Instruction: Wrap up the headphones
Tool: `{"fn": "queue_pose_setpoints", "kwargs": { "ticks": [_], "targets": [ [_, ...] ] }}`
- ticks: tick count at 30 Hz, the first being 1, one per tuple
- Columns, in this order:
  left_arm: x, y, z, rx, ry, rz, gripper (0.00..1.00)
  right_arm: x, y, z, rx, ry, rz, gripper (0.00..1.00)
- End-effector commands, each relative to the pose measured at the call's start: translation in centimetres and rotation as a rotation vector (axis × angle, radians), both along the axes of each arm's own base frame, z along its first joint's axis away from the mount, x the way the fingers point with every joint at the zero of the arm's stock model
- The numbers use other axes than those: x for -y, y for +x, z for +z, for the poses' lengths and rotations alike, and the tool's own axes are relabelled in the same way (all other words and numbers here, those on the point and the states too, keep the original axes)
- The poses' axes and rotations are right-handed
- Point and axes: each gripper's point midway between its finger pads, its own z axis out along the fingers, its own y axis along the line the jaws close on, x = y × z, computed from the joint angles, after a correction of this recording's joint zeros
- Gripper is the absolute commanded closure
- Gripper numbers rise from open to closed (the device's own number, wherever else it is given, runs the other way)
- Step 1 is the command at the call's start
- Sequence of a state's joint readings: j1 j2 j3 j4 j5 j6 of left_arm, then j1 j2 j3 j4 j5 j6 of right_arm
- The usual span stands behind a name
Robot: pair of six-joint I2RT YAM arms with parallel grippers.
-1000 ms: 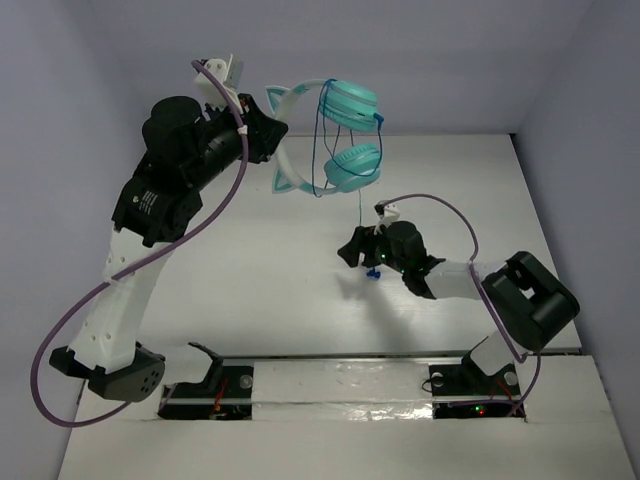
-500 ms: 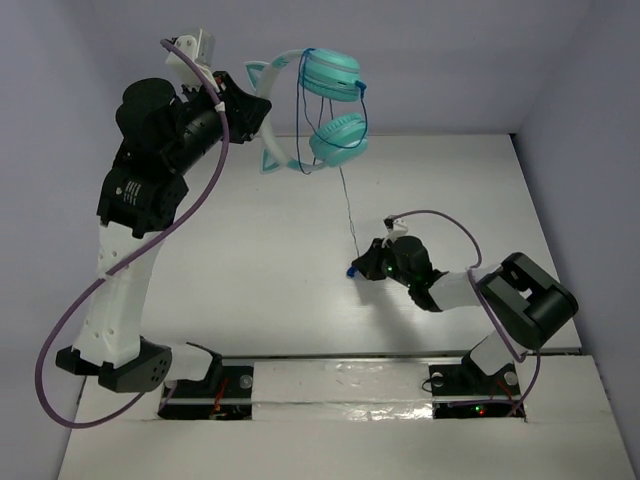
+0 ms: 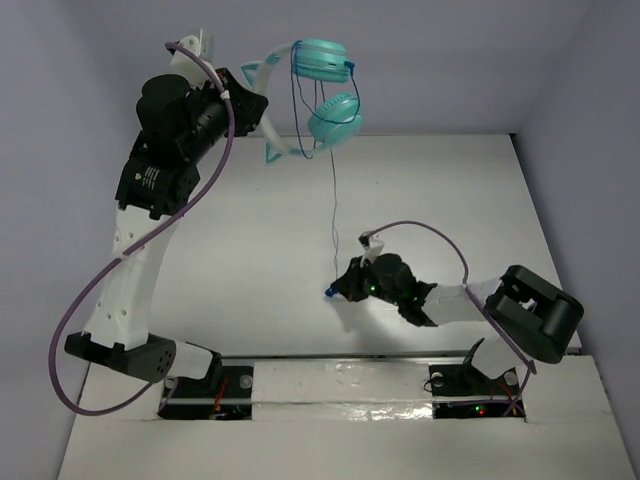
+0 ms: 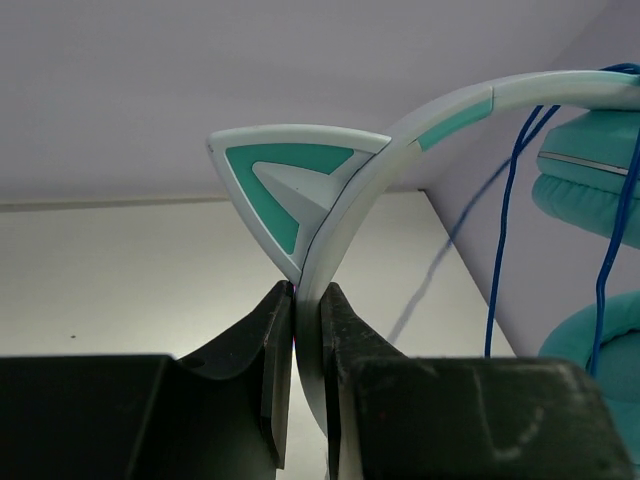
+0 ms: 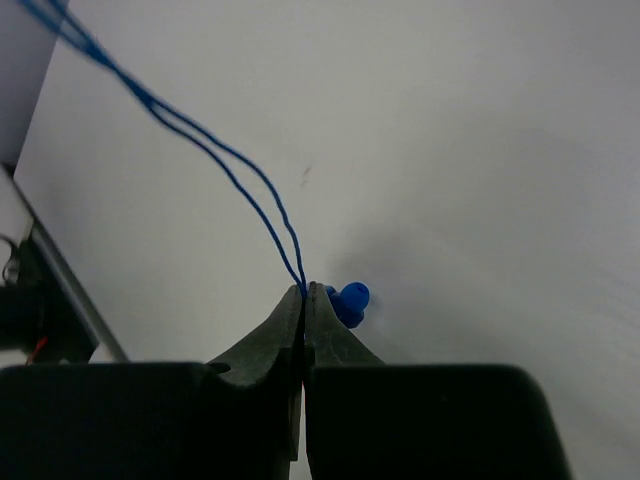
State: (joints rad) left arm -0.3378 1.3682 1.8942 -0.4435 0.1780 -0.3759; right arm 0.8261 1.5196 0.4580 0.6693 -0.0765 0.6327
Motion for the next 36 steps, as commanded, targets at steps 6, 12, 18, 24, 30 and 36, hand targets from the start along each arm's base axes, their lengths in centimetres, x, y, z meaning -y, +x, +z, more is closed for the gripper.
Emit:
{"fn": "queue_pose_setpoints", "kwargs": {
  "ticks": [6,12,18,24,30,36],
  "targets": [
    [-5.5,6.6,0.7,0.055,-0.061,0.331,1.0,-2.3,-8.9,3.4,0.035,-0.08,0.086,1.0],
    [-8.1,9.7,-5.5,-0.028,0.027,0.499,1.0,-2.1,-12.4,8.3,0.1,-0.131,0.139,1.0],
    [-9.7,10.3,-11.9,-0.116,0.102,0.589,1.0,-2.1,-12.5,13.8,0.21,-0.266,0.144,1.0],
    [-8.9,9.8,-17.8,-0.196,0.128,0.592,1.0,-1.7,-11.2,19.3,0.308,-0.291,0.118,1.0],
    [-5.3,8.9,-23.1,-0.264,0.169,0.547,1.0,-0.9,-10.5,24.2,0.399,-0.273,0.104,1.0],
    [-1.5,7.3,-26.8,-0.292,0.228,0.481,1.0,0.8,-8.9,28.5,0.5,-0.275,0.018,1.0]
  ]
}}
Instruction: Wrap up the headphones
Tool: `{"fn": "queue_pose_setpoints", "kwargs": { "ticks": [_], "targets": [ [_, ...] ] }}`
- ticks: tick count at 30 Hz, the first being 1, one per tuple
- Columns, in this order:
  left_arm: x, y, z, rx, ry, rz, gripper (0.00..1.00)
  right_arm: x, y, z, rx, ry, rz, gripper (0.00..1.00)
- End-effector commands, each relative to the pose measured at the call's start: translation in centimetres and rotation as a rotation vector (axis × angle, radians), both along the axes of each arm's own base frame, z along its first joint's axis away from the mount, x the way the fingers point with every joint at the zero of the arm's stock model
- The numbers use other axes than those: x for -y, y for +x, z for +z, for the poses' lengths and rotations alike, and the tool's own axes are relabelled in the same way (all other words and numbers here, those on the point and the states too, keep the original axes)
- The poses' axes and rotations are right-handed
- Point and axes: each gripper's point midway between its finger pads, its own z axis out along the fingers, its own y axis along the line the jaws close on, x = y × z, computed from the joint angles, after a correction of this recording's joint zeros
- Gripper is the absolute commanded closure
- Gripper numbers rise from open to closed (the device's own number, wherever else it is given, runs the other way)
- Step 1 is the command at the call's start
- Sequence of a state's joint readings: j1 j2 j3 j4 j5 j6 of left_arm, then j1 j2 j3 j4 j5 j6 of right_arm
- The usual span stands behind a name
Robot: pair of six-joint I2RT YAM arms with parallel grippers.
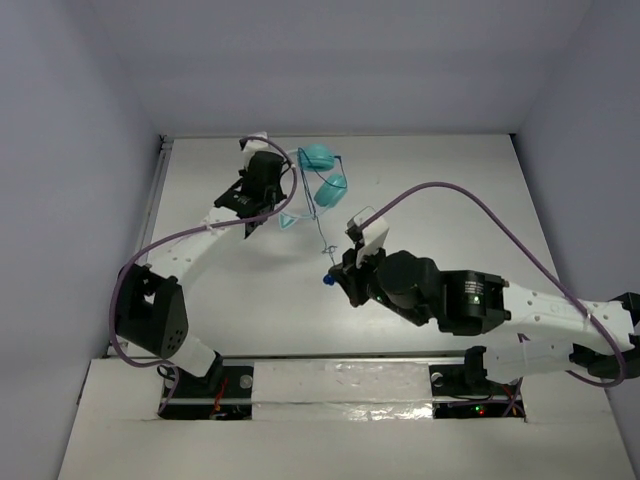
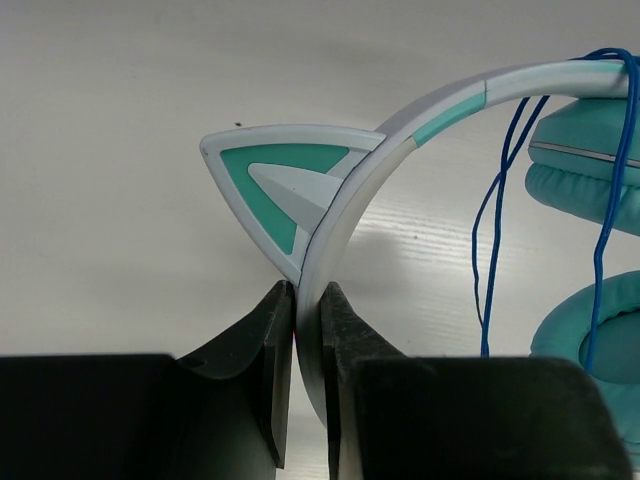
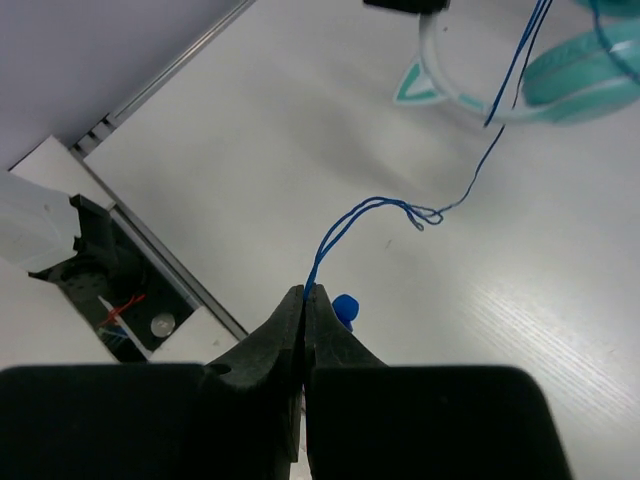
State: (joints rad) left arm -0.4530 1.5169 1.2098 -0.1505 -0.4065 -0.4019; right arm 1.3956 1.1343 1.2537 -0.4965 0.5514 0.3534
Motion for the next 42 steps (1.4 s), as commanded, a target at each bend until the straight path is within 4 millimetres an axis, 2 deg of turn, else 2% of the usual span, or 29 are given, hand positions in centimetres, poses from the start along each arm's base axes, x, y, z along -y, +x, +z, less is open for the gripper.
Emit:
{"fn": "queue_pose_setpoints", "kwargs": {
  "ticks": [1,6,10,12,14,17,20,21,24,26,27,29,30,32,33,37,42],
  "targets": [
    [2.9,0.6,2.9,0.141,-0.077,-0.008,1.0,2.0,1.3,3.7,0.107,0.006,-0.065,1.0],
    [5.9,-1.0,1.0,0.122,-0.102,-0.107,1.0,3.3,2.7,5.6,0.178,0.028,-0.148,1.0],
    [9.3,-2.6,-0.2,0.096,-0.106,-0.221,1.0,4.1,3.2,7.5,0.208,0.094,-0.177,1.0],
    [10.8,-3.3,-0.4,0.086,-0.106,-0.259,1.0,3.9,2.9,8.5,0.211,0.146,-0.16,1.0],
    [11.4,-3.3,-1.0,0.061,-0.12,-0.271,1.0,3.7,2.8,9.2,0.208,0.177,-0.141,1.0],
    [12.3,-3.2,-1.5,0.036,-0.144,-0.288,1.0,2.9,2.3,9.4,0.186,0.185,-0.1,1.0],
    [13.7,-2.9,-1.2,0.023,-0.185,-0.317,1.0,1.0,1.3,8.5,0.148,0.171,-0.017,1.0],
    [14.4,-2.7,-0.5,0.026,-0.206,-0.338,1.0,0.5,0.9,8.2,0.139,0.166,0.011,1.0],
    [15.9,-2.9,-0.2,0.039,-0.228,-0.399,1.0,0.1,1.4,7.8,0.148,0.154,-0.014,1.0],
    [16.0,-3.3,-0.1,0.051,-0.237,-0.422,1.0,0.7,2.1,8.6,0.172,0.17,-0.052,1.0],
    [15.9,-3.7,-0.9,0.041,-0.235,-0.43,1.0,1.3,2.2,9.3,0.184,0.191,-0.061,1.0],
    [15.7,-4.2,-1.4,0.036,-0.237,-0.442,1.0,2.3,3.3,10.5,0.21,0.224,-0.097,1.0],
    [15.6,-4.8,-2.5,0.025,-0.241,-0.459,1.0,2.8,3.6,11.0,0.217,0.237,-0.111,1.0],
    [15.9,-5.9,-2.8,0.025,-0.256,-0.488,1.0,3.7,4.8,11.5,0.23,0.253,-0.147,1.0],
    [15.9,-6.4,-3.7,0.014,-0.262,-0.503,1.0,3.8,5.0,11.7,0.234,0.261,-0.146,1.0],
    [15.9,-7.9,-4.2,0.011,-0.28,-0.537,1.0,4.6,6.5,11.9,0.242,0.281,-0.177,1.0],
    [17.3,-10.3,-4.6,0.018,-0.264,-0.619,1.0,5.2,8.6,11.1,0.243,0.269,-0.23,1.0]
  ]
}}
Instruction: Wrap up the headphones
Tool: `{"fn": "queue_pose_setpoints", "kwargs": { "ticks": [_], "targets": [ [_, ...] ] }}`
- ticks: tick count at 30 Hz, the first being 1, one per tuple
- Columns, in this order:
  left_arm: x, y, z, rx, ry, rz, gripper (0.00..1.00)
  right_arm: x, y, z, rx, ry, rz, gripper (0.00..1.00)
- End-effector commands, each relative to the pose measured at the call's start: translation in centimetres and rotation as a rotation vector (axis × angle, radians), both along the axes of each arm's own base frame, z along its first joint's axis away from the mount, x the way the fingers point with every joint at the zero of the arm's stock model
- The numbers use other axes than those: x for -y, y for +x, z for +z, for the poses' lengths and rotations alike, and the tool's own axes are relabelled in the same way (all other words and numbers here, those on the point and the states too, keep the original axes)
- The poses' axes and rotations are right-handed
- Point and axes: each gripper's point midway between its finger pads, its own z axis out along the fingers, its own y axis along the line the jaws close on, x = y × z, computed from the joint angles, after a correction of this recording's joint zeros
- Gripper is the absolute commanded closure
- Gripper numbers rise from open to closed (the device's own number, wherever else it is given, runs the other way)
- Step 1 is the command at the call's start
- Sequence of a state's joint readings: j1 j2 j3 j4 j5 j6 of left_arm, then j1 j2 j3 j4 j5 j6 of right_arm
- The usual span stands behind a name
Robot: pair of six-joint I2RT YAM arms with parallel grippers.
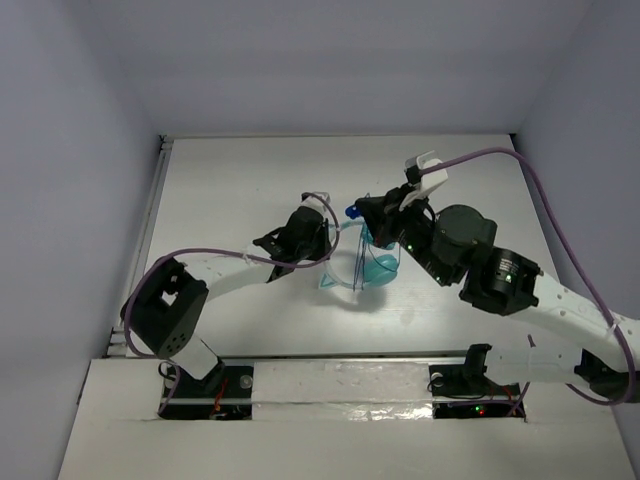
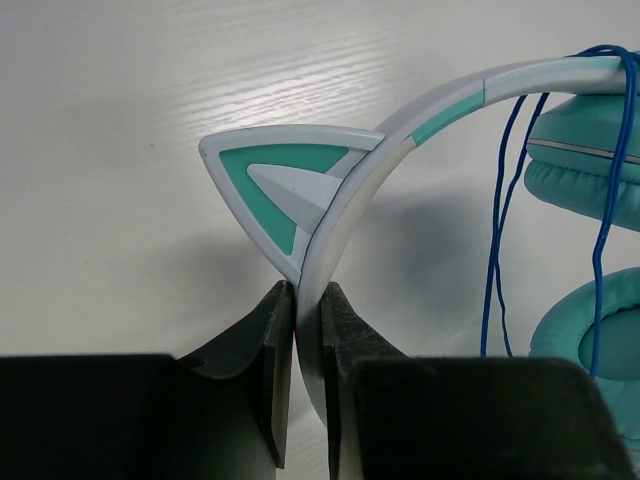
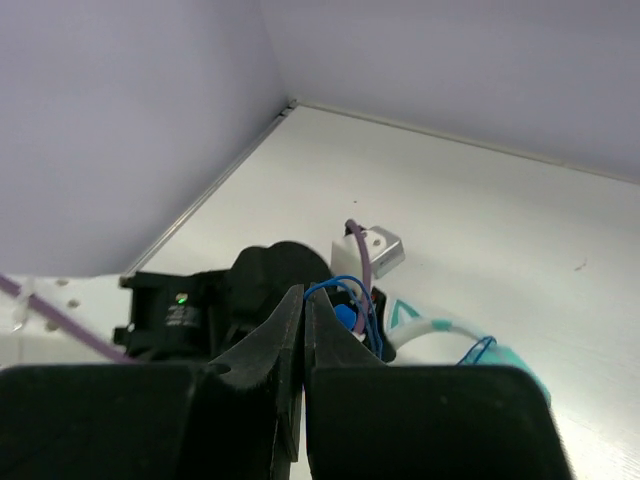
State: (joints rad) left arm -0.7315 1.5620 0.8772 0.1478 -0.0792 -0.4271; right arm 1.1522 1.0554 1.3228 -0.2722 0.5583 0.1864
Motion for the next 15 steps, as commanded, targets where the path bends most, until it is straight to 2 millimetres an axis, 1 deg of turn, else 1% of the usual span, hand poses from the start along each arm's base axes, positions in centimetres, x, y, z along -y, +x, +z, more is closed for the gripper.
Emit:
{"fn": "queue_pose_setpoints", "kwargs": {
  "ticks": [1,2,3,5,6,7,8,9,10,11,12,13,14,15],
  "targets": [
    [3.1,0.1,6.7,0.164,-0.184,-0.067,1.0,0.0,1.2,0.5,0.026,0.035,-0.017,1.0],
    [3.5,-0.6,6.6,0.155,-0.192,-0.091,1.0,-0.1,1.6,0.2,0.025,0.032,-0.028,1.0],
    [3.3,-0.9,6.2,0.151,-0.189,-0.096,1.0,0.1,2.1,0.0,0.025,0.03,-0.042,1.0],
    [3.3,-1.5,6.3,0.154,-0.185,-0.111,1.0,0.7,3.4,-0.4,0.019,0.028,-0.077,1.0],
    [3.4,-2.2,5.8,0.146,-0.17,-0.123,1.0,0.6,3.9,-1.0,0.011,0.018,-0.077,1.0],
    [3.4,-2.7,5.9,0.151,-0.163,-0.135,1.0,1.1,4.8,-1.3,0.008,0.018,-0.104,1.0],
    [3.1,-2.8,5.8,0.152,-0.153,-0.131,1.0,1.3,5.3,-1.3,0.01,0.026,-0.115,1.0],
    [3.1,-3.4,5.4,0.144,-0.139,-0.141,1.0,1.4,5.8,-1.7,0.005,0.023,-0.121,1.0],
    [2.8,-3.5,5.5,0.146,-0.137,-0.139,1.0,1.6,6.2,-2.2,0.001,0.021,-0.132,1.0],
    [2.9,-4.0,5.3,0.143,-0.133,-0.15,1.0,2.3,7.0,-2.0,0.008,0.033,-0.158,1.0],
    [2.5,-4.4,4.8,0.132,-0.121,-0.154,1.0,2.6,7.5,-2.3,0.006,0.031,-0.175,1.0],
    [2.3,-4.6,5.1,0.138,-0.126,-0.155,1.0,2.9,8.0,-2.5,0.004,0.03,-0.192,1.0],
    [2.2,-4.7,5.1,0.137,-0.123,-0.154,1.0,3.2,8.5,-3.0,0.002,0.026,-0.204,1.0],
    [1.8,-5.0,4.6,0.13,-0.11,-0.155,1.0,4.0,9.2,-3.3,-0.001,0.025,-0.23,1.0]
  ]
}}
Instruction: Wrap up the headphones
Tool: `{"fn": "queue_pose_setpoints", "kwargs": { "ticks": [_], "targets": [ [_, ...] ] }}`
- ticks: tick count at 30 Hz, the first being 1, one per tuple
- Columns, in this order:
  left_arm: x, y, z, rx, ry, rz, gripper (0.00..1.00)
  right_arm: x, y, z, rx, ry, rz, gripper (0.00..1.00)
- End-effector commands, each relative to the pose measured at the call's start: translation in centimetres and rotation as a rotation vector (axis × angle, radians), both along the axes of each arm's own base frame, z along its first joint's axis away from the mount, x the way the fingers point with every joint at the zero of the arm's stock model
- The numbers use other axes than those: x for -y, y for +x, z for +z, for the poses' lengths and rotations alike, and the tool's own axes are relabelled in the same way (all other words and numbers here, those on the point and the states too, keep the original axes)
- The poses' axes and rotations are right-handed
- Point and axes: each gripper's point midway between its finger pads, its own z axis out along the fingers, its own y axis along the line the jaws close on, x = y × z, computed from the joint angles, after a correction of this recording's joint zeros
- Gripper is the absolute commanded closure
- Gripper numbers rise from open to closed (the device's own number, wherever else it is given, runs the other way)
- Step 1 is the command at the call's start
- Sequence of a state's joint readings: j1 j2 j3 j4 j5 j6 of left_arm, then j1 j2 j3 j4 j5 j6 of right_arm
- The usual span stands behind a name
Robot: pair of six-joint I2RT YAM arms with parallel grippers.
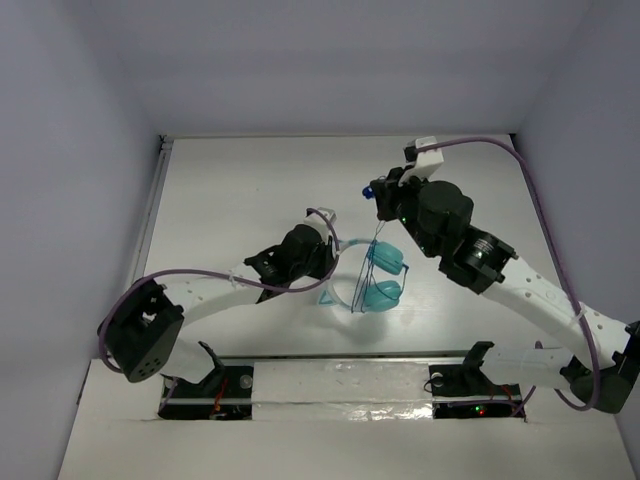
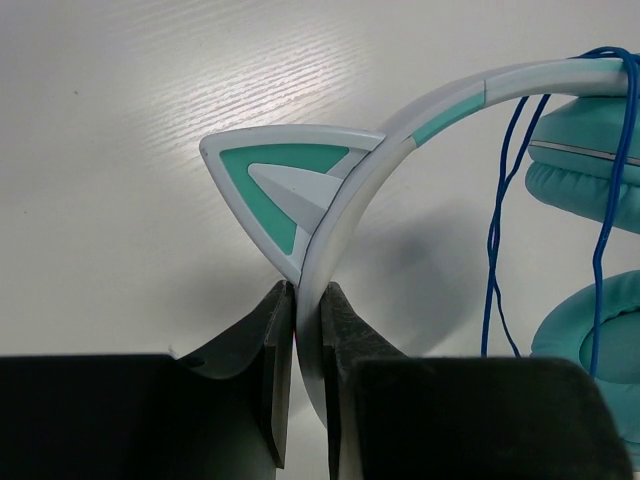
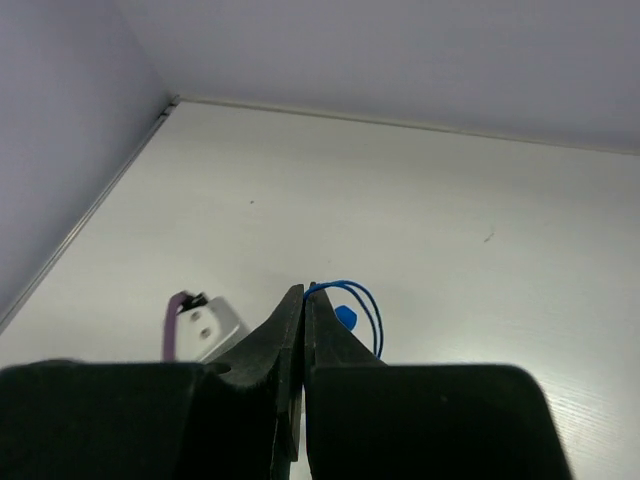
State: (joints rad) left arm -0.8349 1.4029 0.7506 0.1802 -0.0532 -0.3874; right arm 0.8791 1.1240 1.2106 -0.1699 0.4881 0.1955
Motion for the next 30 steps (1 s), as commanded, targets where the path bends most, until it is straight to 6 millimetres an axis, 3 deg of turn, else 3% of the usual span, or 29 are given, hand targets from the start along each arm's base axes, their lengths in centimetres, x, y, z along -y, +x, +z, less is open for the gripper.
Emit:
{"fn": "queue_pose_setpoints", "kwargs": {
  "ticks": [1,5,8,11,15,18,26,30],
  "targets": [
    [0.4,0.0,3.4,0.074,-0.087,-0.015,1.0,1.2,1.6,1.5,0.049,0.081,-0.042,1.0],
    [0.0,-0.7,2.8,0.068,-0.07,-0.039,1.0,3.3,3.8,-0.3,0.03,0.102,-0.095,1.0],
    [0.3,-1.3,3.5,0.074,-0.097,-0.075,1.0,4.2,5.2,-2.8,-0.017,0.087,-0.12,1.0],
    [1.0,-1.8,4.7,0.082,-0.13,-0.12,1.0,4.3,5.9,-4.9,-0.056,0.073,-0.125,1.0],
    [2.4,-2.7,6.1,0.062,-0.172,-0.205,1.0,2.8,6.8,-6.4,-0.09,0.078,-0.076,1.0],
    [2.8,-3.2,6.6,0.062,-0.183,-0.228,1.0,2.8,7.3,-6.7,-0.099,0.078,-0.085,1.0],
    [2.0,-3.4,12.3,0.163,-0.27,-0.21,1.0,5.6,7.6,-9.0,-0.138,0.104,-0.163,1.0],
    [1.2,-2.7,15.9,0.226,-0.313,-0.176,1.0,5.3,6.4,-10.6,-0.174,0.153,-0.132,1.0]
  ]
}}
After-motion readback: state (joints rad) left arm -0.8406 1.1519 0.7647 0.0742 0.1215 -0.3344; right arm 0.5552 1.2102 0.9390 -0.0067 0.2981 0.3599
